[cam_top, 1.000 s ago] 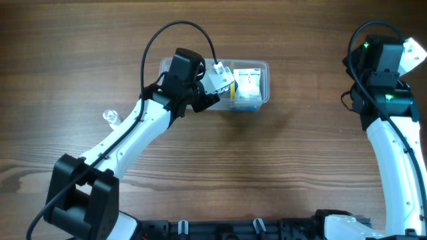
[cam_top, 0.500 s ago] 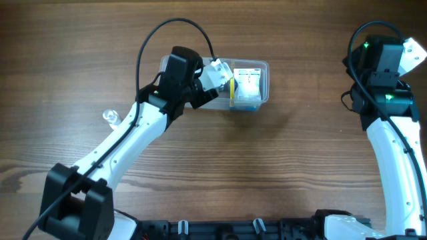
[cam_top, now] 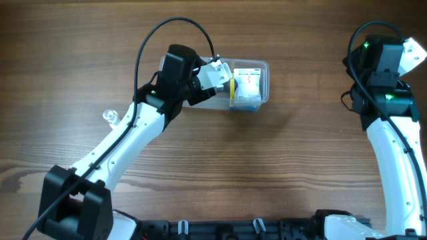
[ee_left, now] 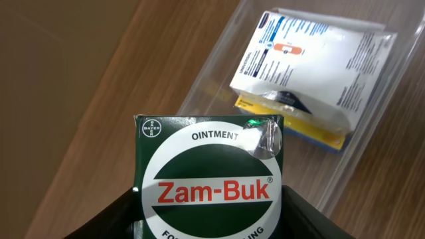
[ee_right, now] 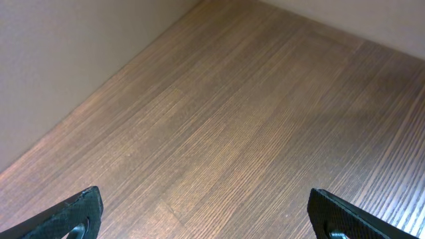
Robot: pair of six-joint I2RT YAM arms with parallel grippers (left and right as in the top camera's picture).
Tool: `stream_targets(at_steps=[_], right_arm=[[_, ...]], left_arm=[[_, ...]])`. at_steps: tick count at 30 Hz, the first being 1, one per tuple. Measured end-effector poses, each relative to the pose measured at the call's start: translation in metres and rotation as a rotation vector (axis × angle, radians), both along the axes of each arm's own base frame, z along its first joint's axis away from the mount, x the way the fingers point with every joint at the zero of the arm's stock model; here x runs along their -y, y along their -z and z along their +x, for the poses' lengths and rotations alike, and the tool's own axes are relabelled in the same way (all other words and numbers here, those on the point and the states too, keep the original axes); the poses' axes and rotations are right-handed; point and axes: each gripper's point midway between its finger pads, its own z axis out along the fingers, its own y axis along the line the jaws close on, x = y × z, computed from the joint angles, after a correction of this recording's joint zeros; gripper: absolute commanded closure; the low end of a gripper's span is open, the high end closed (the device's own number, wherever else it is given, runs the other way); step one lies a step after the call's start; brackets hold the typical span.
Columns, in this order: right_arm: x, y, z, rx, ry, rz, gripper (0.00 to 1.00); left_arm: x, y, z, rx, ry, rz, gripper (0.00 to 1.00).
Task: Pack container
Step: 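Lower Zam-Buk tin into container beside Panadol box with left gripper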
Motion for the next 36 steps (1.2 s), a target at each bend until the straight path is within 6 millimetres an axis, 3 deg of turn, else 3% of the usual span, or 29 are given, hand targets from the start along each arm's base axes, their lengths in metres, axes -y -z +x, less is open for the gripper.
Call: stream_targets(at_steps=[9,16,30,36], right_arm=[[0.0,0.0,0.0,0.0,0.0,0.0,0.0],[0.0,0.0,0.0,0.0,0.0,0.0,0.0],[0.0,0.0,0.0,0.0,0.0,0.0,0.0],[0.0,0.0,0.0,0.0,0.0,0.0,0.0]], left_arm=[[0.003,0.0,0.007,0.043,0.032,0.021,0.4],[0.005,0.019,0.011,0.016,0.037,0.038,0.39],[0.014,0.027,0.002,-0.03,0.092,0.007,0.4],[0.014,0.049,-0.001,-0.086,0.098,0.025,0.39]])
